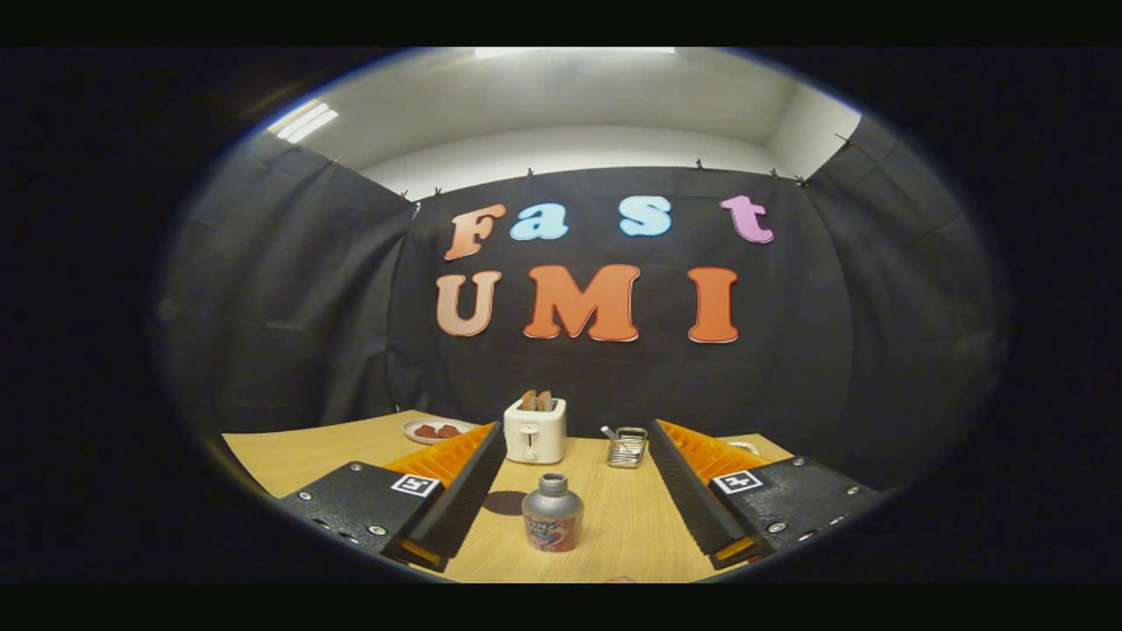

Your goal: Take the bottle from table, then pour the juice into the cup, finally place the bottle on the coaster

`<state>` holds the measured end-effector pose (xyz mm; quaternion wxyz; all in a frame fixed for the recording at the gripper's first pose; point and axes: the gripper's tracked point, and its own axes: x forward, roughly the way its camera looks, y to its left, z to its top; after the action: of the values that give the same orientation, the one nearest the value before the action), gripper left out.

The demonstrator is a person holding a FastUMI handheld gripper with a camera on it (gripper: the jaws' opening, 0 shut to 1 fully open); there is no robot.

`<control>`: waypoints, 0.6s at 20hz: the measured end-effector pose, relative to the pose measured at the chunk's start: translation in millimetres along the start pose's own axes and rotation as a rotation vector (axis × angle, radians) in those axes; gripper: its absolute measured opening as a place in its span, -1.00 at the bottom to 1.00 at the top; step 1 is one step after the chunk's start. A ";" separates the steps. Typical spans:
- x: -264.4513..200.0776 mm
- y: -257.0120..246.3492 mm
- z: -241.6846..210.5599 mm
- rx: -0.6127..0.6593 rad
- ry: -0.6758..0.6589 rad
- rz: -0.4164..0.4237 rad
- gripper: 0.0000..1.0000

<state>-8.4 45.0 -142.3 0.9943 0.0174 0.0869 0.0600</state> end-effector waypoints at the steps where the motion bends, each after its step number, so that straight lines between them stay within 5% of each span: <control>1: 2.1 1.7 -10.8 0.010 0.012 0.006 0.94; 12: 25.8 0.4 -114.6 0.048 0.165 0.019 0.95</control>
<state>-3.2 51.3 -259.5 0.9824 0.0369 0.1696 0.0687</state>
